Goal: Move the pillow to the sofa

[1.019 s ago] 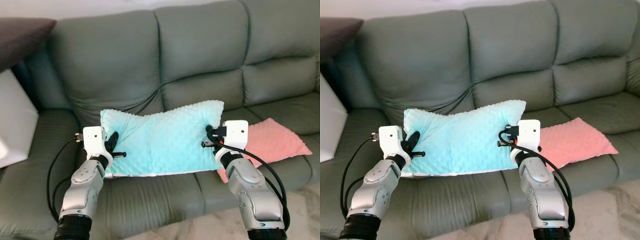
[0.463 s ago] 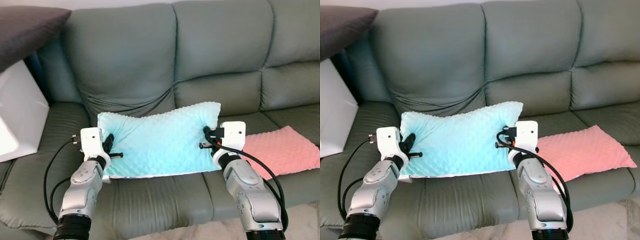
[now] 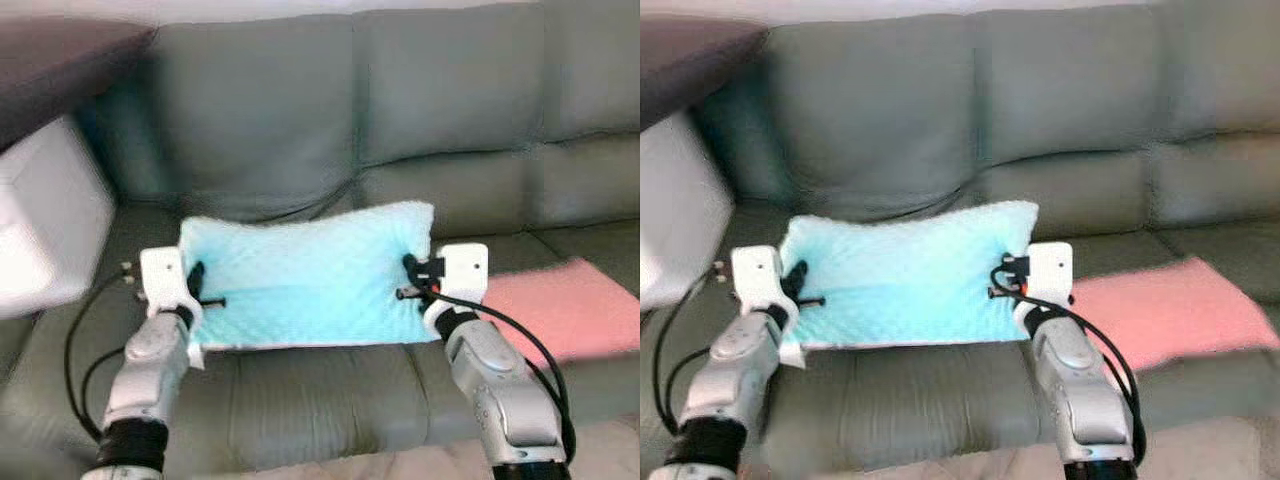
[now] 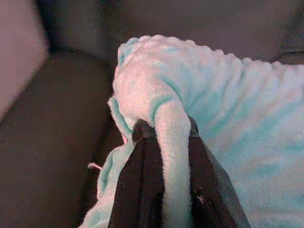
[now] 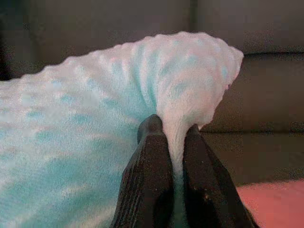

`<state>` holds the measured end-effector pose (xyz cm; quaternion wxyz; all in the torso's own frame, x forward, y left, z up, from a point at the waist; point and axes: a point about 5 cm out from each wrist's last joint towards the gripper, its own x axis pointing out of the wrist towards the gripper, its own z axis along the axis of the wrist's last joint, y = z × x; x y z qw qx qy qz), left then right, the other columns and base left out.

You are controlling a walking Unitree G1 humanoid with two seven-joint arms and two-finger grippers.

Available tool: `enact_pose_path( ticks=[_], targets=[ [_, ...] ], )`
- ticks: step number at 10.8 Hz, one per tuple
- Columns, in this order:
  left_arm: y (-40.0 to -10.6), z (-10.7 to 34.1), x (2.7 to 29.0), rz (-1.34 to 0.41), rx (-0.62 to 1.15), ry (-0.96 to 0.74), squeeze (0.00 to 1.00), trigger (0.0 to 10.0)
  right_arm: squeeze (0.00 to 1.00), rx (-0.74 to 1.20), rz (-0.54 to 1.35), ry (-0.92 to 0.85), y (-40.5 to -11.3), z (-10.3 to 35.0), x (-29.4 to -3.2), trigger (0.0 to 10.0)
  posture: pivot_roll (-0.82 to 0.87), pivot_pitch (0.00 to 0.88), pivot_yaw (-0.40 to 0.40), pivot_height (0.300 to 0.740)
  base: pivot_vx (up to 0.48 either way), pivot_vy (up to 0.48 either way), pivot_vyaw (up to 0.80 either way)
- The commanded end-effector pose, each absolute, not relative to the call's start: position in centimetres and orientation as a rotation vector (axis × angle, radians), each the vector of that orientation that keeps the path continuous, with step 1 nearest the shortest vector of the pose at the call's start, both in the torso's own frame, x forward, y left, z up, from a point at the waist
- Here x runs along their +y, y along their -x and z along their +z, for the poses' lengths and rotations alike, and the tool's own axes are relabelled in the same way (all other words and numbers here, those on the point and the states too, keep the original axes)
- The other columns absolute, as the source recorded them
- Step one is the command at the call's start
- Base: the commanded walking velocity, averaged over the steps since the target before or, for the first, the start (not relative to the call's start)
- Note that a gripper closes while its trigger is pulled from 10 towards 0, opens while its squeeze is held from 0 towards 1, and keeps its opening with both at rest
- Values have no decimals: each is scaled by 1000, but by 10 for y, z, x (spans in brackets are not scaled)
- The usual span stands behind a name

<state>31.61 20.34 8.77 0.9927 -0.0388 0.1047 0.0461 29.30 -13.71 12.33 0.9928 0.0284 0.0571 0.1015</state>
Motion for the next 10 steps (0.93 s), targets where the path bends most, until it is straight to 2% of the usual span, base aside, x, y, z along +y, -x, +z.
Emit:
enact_pose_path(
  ticks=[1,3,9,10],
  targets=[
    [-315,88,217,148,208,53,0,10000,0,73,207,-58,-293,132,-136,10000,-211,16,37,740,0,0,800],
    [-316,90,227,179,207,48,0,10000,0,81,196,-76,-292,130,-136,10000,-209,27,41,740,0,0,0],
    [-322,91,220,116,202,72,0,10000,0,73,183,-74,-294,133,-138,10000,-220,29,42,740,0,461,0],
    [-323,93,217,104,182,52,0,10000,0,72,181,-75,-294,133,-138,10000,-220,28,44,740,0,0,0]
  ],
)
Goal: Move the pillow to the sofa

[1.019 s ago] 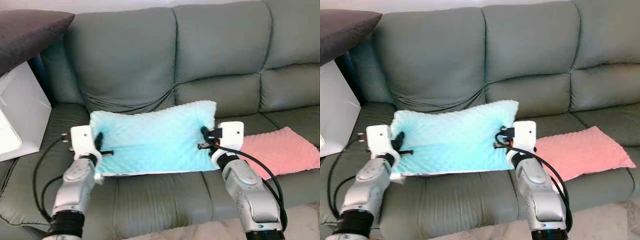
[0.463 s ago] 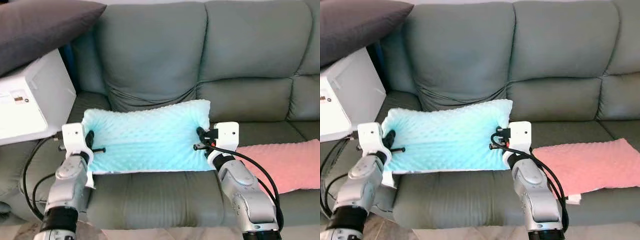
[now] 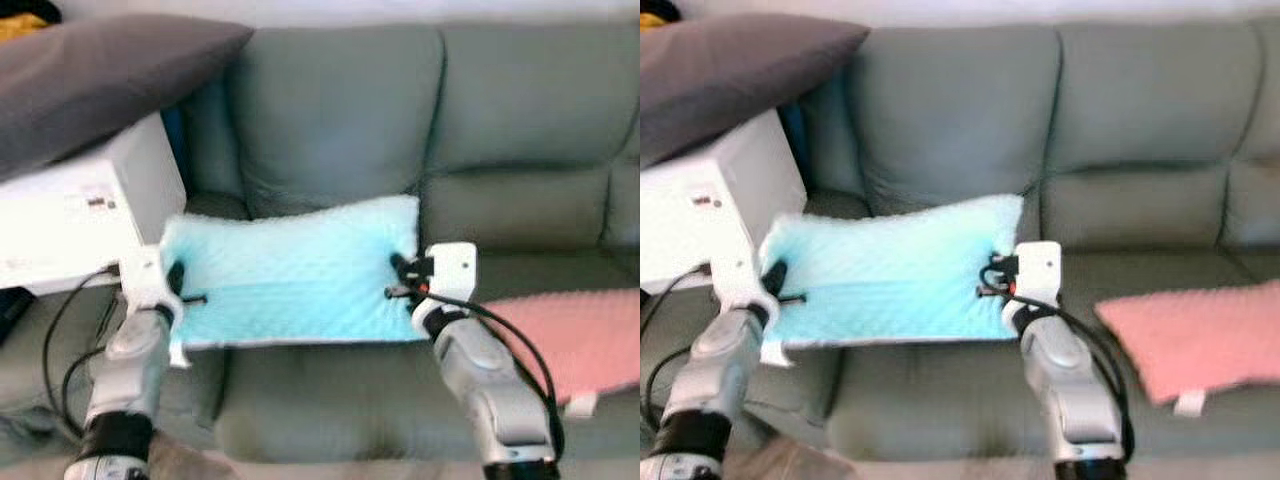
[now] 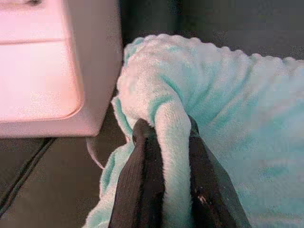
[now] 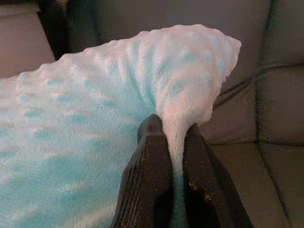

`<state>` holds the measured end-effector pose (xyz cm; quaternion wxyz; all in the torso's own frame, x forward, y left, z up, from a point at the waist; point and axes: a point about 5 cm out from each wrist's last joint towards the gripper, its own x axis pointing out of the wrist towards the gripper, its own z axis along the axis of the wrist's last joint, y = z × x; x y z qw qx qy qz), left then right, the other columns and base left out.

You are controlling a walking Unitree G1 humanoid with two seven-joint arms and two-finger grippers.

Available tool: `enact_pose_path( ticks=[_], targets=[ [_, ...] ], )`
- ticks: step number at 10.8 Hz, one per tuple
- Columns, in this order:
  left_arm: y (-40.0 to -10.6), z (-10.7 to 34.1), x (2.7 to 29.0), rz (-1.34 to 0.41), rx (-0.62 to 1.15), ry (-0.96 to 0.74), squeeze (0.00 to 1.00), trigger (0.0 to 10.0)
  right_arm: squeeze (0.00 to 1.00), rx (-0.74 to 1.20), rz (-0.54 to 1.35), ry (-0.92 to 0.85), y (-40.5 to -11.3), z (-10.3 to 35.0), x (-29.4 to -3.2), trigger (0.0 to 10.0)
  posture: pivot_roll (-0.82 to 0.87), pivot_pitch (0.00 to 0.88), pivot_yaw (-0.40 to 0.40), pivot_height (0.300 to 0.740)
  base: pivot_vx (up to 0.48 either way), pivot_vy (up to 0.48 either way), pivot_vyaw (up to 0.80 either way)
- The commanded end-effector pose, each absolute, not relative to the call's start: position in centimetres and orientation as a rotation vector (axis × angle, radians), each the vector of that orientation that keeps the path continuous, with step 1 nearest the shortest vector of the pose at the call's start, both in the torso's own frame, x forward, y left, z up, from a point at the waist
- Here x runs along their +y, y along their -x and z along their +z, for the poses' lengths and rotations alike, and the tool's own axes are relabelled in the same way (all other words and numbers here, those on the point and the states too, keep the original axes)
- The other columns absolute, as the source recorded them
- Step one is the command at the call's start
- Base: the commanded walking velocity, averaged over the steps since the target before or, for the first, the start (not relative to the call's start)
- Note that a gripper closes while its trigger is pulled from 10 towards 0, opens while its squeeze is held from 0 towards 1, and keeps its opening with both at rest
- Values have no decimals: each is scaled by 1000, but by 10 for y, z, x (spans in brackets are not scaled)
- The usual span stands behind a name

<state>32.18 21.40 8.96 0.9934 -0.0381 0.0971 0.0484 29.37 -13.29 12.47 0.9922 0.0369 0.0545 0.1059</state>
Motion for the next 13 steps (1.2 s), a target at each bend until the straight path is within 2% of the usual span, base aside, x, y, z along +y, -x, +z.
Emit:
enact_pose_path(
  ticks=[1,6,9,13],
  targets=[
    [-323,93,215,100,183,63,0,10000,0,71,179,-77,-294,133,-139,10000,-218,25,45,740,0,0,0],
    [-317,82,198,67,174,53,0,10000,0,82,167,-67,-294,127,-142,10000,-209,16,44,740,0,0,0],
    [-309,70,189,-11,196,114,0,10000,0,101,98,-26,-292,120,-150,10000,-196,39,38,740,0,0,0],
    [-303,62,172,-34,211,122,0,10000,0,123,37,-5,-283,116,-157,10000,-207,154,39,740,0,0,0]
  ],
)
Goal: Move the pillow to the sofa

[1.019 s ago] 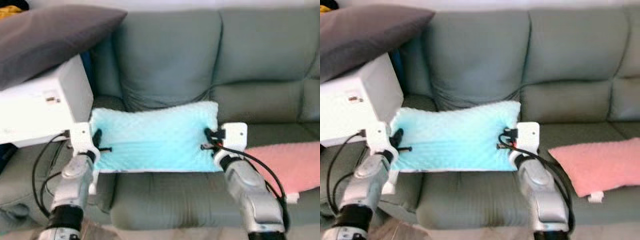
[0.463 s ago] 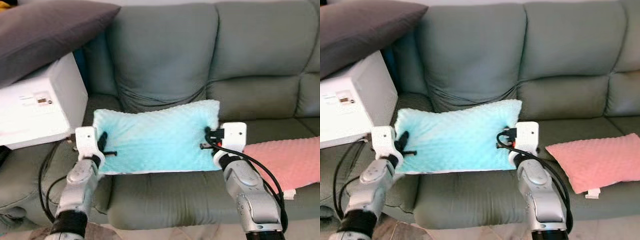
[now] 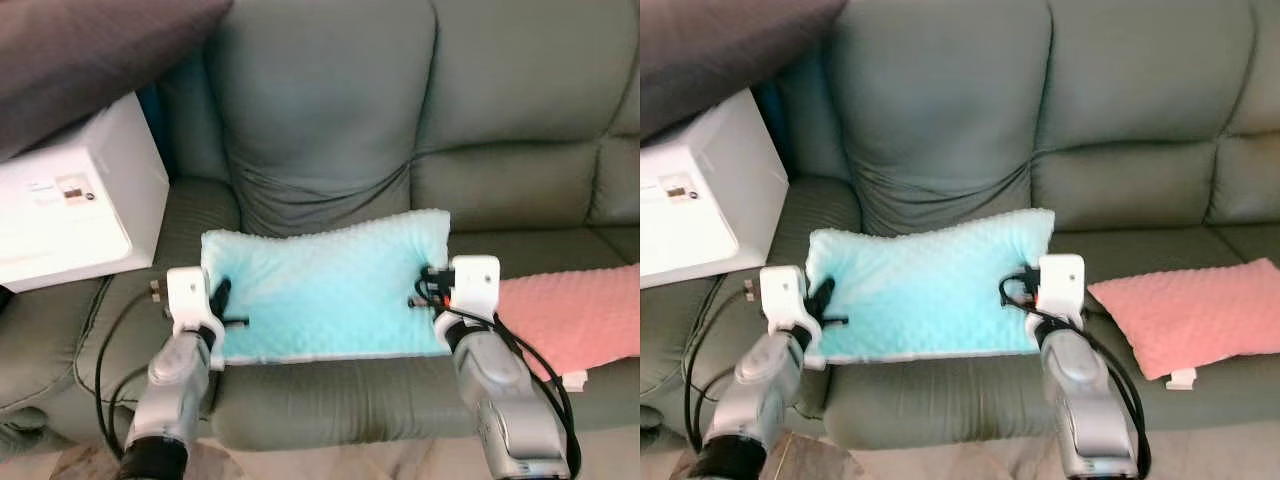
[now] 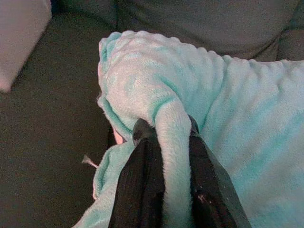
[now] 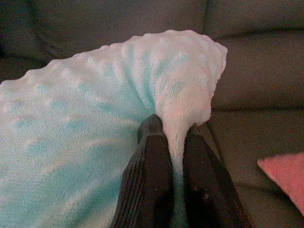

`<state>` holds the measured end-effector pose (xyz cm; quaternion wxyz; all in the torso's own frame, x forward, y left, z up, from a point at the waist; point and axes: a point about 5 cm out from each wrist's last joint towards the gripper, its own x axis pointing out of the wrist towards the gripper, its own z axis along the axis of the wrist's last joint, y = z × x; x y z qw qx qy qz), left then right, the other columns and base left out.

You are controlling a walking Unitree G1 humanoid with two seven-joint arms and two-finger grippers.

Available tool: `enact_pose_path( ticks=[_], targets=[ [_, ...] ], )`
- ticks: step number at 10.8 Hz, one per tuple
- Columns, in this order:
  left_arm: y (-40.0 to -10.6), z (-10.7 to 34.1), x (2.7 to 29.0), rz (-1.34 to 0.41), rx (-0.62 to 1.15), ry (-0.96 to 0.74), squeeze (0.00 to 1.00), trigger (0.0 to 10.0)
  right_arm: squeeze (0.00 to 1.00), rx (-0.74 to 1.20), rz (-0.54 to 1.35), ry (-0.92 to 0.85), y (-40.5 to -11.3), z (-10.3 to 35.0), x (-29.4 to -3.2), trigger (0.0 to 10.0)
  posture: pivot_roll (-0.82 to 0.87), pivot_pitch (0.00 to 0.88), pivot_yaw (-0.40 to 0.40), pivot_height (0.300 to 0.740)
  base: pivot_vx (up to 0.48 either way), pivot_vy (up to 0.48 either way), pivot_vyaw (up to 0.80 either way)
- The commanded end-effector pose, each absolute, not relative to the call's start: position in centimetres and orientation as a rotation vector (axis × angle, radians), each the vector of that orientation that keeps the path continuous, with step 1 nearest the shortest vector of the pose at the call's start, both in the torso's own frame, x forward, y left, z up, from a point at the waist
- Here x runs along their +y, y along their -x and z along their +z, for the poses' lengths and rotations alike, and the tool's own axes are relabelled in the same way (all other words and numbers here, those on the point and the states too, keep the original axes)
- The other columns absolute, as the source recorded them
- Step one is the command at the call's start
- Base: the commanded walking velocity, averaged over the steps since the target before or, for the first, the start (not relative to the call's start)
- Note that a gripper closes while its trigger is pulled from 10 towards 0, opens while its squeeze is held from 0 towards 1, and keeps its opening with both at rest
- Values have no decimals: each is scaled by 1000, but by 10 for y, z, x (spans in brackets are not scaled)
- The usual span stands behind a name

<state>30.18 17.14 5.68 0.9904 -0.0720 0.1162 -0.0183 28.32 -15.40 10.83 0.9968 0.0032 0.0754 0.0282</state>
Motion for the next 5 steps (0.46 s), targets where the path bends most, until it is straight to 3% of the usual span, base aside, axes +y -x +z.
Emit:
enact_pose_path(
  ticks=[1,5],
  targets=[
    [-300,59,171,-35,216,118,0,10000,0,133,25,-2,-281,114,-159,10000,-202,185,47,740,0,0,0],
    [-300,53,167,-21,196,101,0,10000,0,116,-37,57,-292,119,-159,10000,-230,278,54,740,0,0,0]
  ],
)
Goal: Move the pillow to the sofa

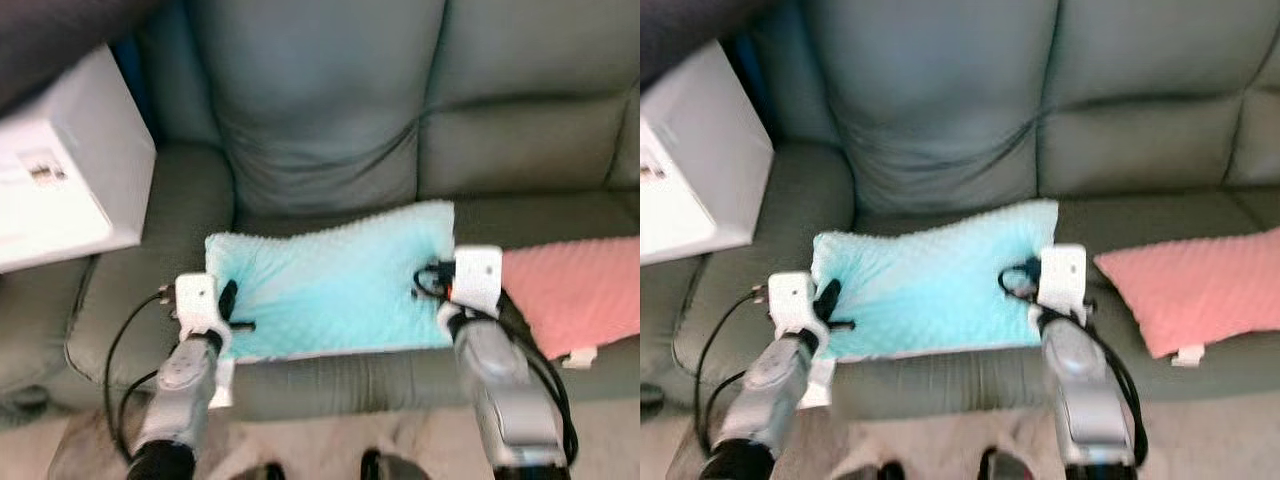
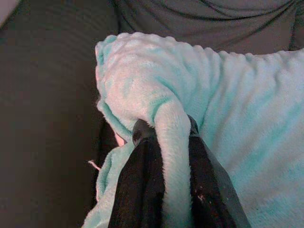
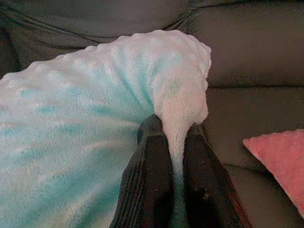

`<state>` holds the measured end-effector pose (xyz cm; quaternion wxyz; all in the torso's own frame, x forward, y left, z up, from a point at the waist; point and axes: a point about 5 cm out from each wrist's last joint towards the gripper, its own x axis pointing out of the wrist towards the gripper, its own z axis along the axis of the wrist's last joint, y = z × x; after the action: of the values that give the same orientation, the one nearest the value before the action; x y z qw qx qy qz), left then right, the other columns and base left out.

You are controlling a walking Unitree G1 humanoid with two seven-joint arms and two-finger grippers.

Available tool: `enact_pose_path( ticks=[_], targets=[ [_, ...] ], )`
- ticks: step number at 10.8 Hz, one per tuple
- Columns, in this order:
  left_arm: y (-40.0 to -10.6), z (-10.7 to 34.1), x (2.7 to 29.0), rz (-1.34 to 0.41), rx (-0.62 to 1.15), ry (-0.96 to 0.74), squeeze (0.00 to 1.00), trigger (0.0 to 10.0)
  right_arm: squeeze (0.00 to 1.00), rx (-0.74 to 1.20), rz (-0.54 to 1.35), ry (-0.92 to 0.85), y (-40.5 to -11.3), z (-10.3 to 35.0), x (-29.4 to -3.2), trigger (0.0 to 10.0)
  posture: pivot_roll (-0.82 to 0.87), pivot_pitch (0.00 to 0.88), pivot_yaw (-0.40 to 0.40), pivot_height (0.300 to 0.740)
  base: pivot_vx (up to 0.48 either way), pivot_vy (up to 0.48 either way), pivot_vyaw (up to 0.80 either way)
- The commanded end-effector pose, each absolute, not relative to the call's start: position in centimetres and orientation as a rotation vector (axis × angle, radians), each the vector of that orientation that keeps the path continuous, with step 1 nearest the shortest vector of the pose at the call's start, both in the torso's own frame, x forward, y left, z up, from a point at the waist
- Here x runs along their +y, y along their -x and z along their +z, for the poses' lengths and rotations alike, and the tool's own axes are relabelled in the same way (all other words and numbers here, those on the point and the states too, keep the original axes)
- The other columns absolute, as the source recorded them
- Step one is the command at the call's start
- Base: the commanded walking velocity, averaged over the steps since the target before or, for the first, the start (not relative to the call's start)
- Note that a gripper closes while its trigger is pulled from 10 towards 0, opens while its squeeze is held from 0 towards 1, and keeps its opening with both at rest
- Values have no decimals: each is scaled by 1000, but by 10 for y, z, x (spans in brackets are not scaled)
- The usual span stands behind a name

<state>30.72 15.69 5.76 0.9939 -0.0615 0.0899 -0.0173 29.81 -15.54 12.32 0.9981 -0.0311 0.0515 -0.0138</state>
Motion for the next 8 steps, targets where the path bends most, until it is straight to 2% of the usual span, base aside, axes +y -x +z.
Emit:
enact_pose_path(
  ticks=[1,3,4,8],
  targets=[
    [-311,55,153,-7,182,149,0,10000,0,102,-96,79,-303,121,-169,10000,-248,322,52,740,0,0,0],
    [-321,58,138,-9,178,190,0,10000,0,71,-171,123,-307,125,-185,10000,-269,350,48,740,0,0,0],
    [-330,65,125,-42,153,178,0,10000,0,28,-223,89,-308,131,-194,10000,-282,359,43,740,0,0,0],
    [-350,85,112,-82,86,197,0,10000,0,38,-149,60,-313,122,-178,10000,-287,431,58,740,0,0,0]
  ],
)
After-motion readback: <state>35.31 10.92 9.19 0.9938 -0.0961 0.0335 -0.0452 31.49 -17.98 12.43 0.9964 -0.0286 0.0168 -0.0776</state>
